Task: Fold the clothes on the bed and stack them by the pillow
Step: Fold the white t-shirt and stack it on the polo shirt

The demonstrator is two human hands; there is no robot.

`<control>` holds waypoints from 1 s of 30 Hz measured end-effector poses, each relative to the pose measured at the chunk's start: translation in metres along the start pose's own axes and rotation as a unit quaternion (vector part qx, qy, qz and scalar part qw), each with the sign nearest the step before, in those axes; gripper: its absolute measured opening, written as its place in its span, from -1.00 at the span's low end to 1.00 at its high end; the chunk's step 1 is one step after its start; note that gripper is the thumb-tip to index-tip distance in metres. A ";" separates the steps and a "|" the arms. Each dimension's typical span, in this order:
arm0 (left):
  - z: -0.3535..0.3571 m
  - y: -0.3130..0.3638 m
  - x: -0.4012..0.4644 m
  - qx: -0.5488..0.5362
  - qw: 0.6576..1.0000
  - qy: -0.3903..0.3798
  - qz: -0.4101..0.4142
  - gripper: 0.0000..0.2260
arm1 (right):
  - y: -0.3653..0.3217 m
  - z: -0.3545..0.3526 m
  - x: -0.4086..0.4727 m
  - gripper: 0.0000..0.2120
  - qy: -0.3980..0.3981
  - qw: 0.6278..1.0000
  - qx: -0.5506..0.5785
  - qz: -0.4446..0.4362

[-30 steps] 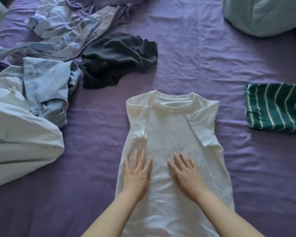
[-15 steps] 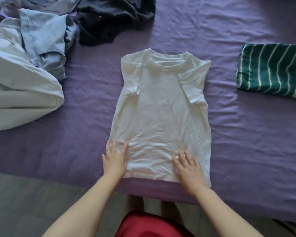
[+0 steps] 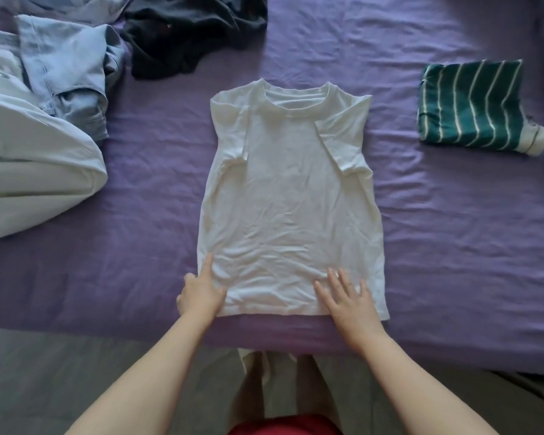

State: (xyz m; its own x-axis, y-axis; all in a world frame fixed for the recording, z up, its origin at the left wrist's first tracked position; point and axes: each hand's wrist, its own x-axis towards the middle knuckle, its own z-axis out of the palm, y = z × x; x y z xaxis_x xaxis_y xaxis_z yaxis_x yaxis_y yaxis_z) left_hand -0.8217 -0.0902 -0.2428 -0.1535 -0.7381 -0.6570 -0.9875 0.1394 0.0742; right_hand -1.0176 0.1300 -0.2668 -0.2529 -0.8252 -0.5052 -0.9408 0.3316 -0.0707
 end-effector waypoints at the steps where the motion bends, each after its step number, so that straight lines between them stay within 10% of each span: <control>1: -0.001 -0.003 -0.001 0.012 1.000 -0.005 0.012 -0.36 | -0.002 0.001 0.000 -0.01 -0.003 1.000 0.002 0.007; 7: -0.018 -0.014 -0.016 0.177 0.963 0.045 0.201 -0.53 | -0.006 0.005 -0.003 -0.38 0.049 0.998 -0.030 -0.026; 10: -0.015 -0.016 -0.014 0.290 0.880 0.132 0.352 -0.53 | 0.000 0.003 0.000 -0.29 0.059 0.998 -0.020 -0.028; 13: 0.005 -0.006 -0.017 0.323 0.827 0.044 0.457 -0.39 | 0.006 0.006 0.001 -0.53 0.114 0.992 -0.040 -0.049; 18: 0.034 0.039 -0.040 0.362 0.844 -0.052 0.392 -0.34 | 0.004 0.002 0.006 -0.75 0.154 0.986 -0.045 -0.038; 22: 0.053 0.056 -0.032 0.362 0.851 0.000 0.381 -0.88 | -0.002 -0.014 0.016 -0.81 0.138 0.989 -0.053 -0.027; 30: 0.043 0.037 -0.005 0.336 0.866 -0.002 0.371 -0.83 | 0.012 -0.041 0.029 -0.91 0.032 0.998 -0.048 -0.023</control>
State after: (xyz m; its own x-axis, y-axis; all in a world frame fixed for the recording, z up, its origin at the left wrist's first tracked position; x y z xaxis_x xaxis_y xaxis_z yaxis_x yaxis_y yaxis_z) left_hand -0.8558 -0.0524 -0.2691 -0.7347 -0.2783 -0.6187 -0.3724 0.9277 0.0249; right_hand -1.0458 0.0914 -0.2471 -0.2191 -0.8670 -0.4475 -0.9684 0.2492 -0.0087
